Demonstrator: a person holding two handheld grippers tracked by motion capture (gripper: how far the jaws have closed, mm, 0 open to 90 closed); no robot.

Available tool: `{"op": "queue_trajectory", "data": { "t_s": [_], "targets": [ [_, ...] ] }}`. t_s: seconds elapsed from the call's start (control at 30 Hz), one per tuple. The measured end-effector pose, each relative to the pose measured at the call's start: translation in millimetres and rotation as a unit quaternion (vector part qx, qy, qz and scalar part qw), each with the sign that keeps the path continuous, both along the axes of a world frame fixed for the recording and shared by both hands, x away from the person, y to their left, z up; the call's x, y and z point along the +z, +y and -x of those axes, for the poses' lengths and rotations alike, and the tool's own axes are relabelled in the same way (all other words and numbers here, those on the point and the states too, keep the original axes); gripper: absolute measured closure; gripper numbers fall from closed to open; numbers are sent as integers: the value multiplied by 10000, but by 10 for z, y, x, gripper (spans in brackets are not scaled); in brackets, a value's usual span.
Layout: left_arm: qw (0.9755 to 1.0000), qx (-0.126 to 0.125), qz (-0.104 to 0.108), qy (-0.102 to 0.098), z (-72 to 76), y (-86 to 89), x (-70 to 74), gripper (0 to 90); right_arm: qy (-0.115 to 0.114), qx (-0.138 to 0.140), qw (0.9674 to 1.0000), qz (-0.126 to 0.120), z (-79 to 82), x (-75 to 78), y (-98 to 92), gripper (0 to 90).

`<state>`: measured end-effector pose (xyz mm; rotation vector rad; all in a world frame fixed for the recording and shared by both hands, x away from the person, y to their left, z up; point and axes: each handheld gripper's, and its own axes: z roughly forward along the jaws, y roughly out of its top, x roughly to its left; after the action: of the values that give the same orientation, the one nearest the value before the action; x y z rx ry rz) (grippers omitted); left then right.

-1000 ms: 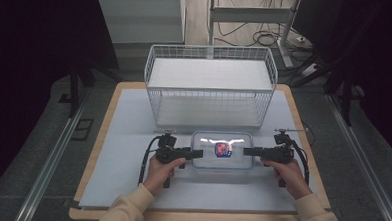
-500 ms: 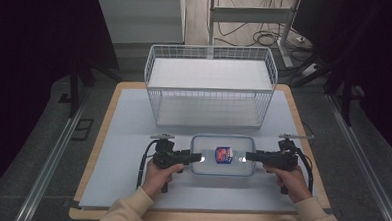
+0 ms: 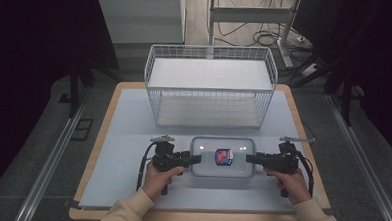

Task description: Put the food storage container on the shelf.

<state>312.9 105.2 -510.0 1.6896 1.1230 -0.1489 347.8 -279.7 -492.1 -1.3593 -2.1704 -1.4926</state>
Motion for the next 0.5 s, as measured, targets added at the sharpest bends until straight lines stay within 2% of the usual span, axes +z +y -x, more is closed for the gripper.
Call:
{"op": "queue_trajectory", "data": {
  "t_s": [0.23, 0.5],
  "targets": [
    [10000, 50, -16, 28, 29, -7, 25, 472, -39, -81, 9999, -57, 38, -1, -5, 475],
    [9999, 80, -106, -5, 37, 12, 60, 478, -145, -89, 9999, 20, 70, 32, 38, 478]
  ]
}}
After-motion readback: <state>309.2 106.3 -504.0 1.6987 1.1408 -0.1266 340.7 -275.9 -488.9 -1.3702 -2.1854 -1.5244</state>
